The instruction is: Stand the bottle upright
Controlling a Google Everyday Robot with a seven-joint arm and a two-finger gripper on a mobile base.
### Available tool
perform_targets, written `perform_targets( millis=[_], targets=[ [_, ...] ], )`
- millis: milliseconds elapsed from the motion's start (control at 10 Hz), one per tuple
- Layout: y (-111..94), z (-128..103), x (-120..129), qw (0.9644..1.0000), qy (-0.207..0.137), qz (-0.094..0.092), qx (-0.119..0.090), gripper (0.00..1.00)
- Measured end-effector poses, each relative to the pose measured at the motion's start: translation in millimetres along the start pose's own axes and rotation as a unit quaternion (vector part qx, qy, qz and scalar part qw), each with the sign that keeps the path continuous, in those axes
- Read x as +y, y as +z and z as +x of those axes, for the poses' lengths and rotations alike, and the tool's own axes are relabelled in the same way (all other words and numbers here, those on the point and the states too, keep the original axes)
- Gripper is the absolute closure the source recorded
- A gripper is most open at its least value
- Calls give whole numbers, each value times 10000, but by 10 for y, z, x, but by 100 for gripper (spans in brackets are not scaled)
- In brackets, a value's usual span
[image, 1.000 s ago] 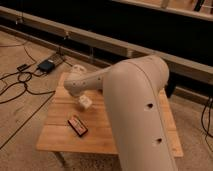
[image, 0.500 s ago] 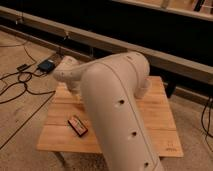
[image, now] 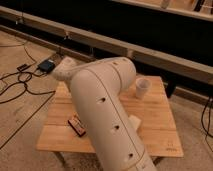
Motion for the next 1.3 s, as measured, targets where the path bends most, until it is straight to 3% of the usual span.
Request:
perform_targets(
  millis=[100, 800, 900, 1300],
  targets=[
    [55, -3, -19, 10000, 28, -45, 39, 97],
    [176, 37, -92, 9993, 44, -257, 277, 27],
    [181, 47, -101, 9991, 37, -268, 314, 21],
    [192, 69, -126, 9987, 25, -296, 411, 20]
  ],
)
